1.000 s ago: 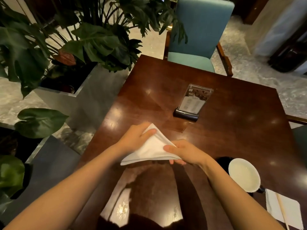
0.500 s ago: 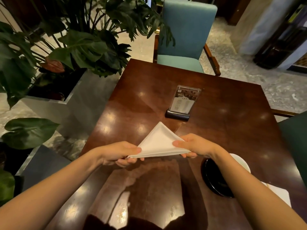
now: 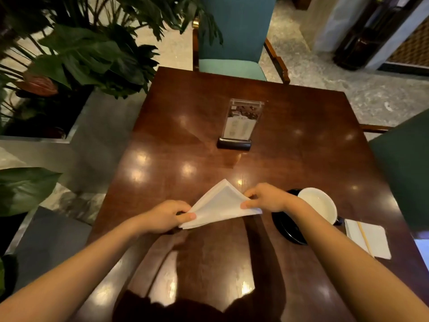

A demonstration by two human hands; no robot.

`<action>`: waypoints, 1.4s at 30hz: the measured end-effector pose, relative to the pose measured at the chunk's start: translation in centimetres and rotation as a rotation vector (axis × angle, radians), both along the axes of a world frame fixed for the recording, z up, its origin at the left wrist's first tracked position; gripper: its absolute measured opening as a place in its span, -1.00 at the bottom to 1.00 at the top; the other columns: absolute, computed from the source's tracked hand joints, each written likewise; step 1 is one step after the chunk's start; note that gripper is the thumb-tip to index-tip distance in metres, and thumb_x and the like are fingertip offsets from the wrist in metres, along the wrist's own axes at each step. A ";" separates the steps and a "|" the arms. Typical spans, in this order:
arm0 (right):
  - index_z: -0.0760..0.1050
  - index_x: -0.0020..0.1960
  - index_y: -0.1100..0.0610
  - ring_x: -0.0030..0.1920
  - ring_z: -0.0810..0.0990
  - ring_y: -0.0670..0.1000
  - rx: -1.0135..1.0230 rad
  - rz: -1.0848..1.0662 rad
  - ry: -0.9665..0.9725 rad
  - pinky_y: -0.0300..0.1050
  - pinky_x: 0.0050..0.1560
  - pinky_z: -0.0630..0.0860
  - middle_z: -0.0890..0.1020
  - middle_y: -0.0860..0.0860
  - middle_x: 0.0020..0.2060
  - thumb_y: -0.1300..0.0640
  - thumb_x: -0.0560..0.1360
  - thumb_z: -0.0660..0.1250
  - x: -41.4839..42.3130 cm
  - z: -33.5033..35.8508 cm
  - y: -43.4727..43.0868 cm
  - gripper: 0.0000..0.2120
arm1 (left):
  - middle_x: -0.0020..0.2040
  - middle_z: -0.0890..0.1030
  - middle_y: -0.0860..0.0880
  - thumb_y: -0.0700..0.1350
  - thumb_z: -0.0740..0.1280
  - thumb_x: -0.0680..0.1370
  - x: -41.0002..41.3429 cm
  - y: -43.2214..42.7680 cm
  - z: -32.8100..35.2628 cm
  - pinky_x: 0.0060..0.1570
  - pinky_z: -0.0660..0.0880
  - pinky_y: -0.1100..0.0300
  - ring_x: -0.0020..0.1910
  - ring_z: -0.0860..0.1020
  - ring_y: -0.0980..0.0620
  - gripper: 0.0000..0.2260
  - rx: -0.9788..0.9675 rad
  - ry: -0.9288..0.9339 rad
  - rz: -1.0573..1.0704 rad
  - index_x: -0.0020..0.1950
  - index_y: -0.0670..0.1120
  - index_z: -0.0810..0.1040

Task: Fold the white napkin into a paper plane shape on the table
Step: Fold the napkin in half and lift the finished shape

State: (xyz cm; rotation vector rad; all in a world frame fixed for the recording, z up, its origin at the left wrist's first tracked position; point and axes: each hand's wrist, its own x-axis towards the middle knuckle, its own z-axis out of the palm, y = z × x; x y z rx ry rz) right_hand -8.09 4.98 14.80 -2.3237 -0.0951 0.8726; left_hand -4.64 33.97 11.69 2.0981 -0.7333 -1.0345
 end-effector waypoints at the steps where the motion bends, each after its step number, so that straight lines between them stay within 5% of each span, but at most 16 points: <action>1: 0.62 -0.11 0.26 -0.16 0.57 0.14 -0.089 0.036 -0.047 -0.04 -0.18 0.45 0.63 0.17 -0.17 0.10 0.52 0.32 0.3 -0.3 -0.2 -0.78 | -0.22 0.46 0.04 -0.08 0.25 0.58 -0.9 -0.6 -0.7 -0.16 0.31 0.33 -0.15 0.47 0.09 -0.74 0.015 -0.139 0.000 -0.32 -0.05 0.47; 3: 0.58 -0.07 0.35 -0.02 0.52 0.28 -0.244 0.071 -0.133 0.04 -0.17 0.41 0.54 0.30 -0.13 0.18 0.50 0.31 0.8 -0.8 -0.7 -0.78 | -0.21 0.41 -0.01 -0.12 0.28 0.57 -3.3 -2.1 -1.9 -0.15 0.25 0.32 -0.11 0.46 -0.02 -0.76 -0.044 -0.287 0.112 -0.30 -0.11 0.55; 7: 0.62 0.02 0.21 0.04 0.48 0.10 -0.487 0.225 -0.309 -0.14 -0.16 0.33 0.49 0.13 -0.05 0.17 0.49 0.28 1.7 -1.1 -1.9 -0.80 | -0.14 0.42 0.00 -0.05 0.25 0.57 -7.5 -5.9 -3.8 -0.15 0.29 0.24 -0.08 0.49 -0.05 -0.81 0.000 -0.480 0.251 0.05 -0.10 0.59; 10: 0.61 0.08 0.16 0.10 0.46 0.11 -0.554 0.260 -0.410 -0.05 0.01 0.44 0.49 0.10 0.05 0.18 0.51 0.25 2.3 -1.8 -3.0 -0.78 | -0.06 0.52 -0.04 -0.05 0.27 0.55 -9.1 -9.0 -4.0 -0.17 0.28 0.19 -0.05 0.49 -0.05 -0.82 0.027 -0.540 0.366 0.09 -0.09 0.50; 14: 0.59 0.13 0.17 0.11 0.42 0.15 -0.511 0.245 -0.485 0.03 0.07 0.43 0.49 0.14 0.05 0.24 0.52 0.23 3.2 -3.0 -4.2 -0.76 | -0.09 0.56 -0.05 -0.05 0.28 0.53 -10.7 -12.1 -3.9 -0.23 0.30 0.15 -0.08 0.50 -0.06 -0.87 0.048 -0.569 0.512 -0.06 -0.10 0.40; 19: 0.56 0.18 0.18 0.14 0.38 0.16 -0.327 0.174 -0.503 -0.19 0.00 0.27 0.46 0.17 0.07 0.26 0.53 0.22 4.1 -4.9 -4.1 -0.74 | -0.15 0.56 -0.09 -0.11 0.30 0.53 -12.8 -15.2 -4.3 -0.28 0.39 0.12 -0.13 0.53 -0.08 -0.91 0.117 -0.641 0.599 -0.09 -0.12 0.44; 24: 0.43 0.23 0.13 0.13 0.42 0.15 -0.288 0.197 -0.480 0.00 0.10 0.43 0.45 0.13 0.13 0.26 0.52 0.21 4.0 -7.0 -3.3 -0.71 | -0.10 0.43 0.03 -0.11 0.26 0.56 -14.2 -16.7 -6.1 -0.24 0.24 0.34 -0.10 0.39 0.07 -0.94 0.083 -0.538 0.749 -0.05 -0.07 0.39; 28: 0.28 -0.11 0.09 -0.20 0.43 0.11 -0.234 0.049 -0.512 -0.02 -0.26 0.35 0.45 0.06 -0.16 0.26 0.50 0.13 4.0 -7.4 -2.6 -0.91 | -0.06 0.50 -0.07 -0.21 0.31 0.50 -15.1 -17.4 -6.8 -0.15 0.29 0.29 -0.08 0.42 0.00 -0.92 0.107 -0.546 0.833 -0.02 -0.14 0.46; 34: 0.45 0.03 0.16 0.10 0.42 0.17 -0.314 0.325 -0.436 0.09 0.03 0.43 0.48 0.16 0.02 0.34 0.47 0.17 4.7 -7.2 -4.2 -0.80 | -0.04 0.48 0.01 -0.19 0.30 0.51 -15.5 -17.9 -7.3 -0.21 0.30 0.58 -0.13 0.35 0.17 -0.76 0.042 -0.387 1.107 0.15 -0.06 0.39; 42: 0.52 0.05 0.04 0.14 0.41 0.12 -0.592 0.549 -0.404 -0.05 -0.02 0.32 0.49 0.08 0.05 0.21 0.47 0.25 5.7 -5.9 -8.6 -0.80 | -0.02 0.50 -0.04 -0.19 0.31 0.51 -15.9 -18.2 -7.7 -0.20 0.27 0.50 -0.08 0.33 0.15 -0.80 0.047 -0.416 1.115 0.12 -0.09 0.42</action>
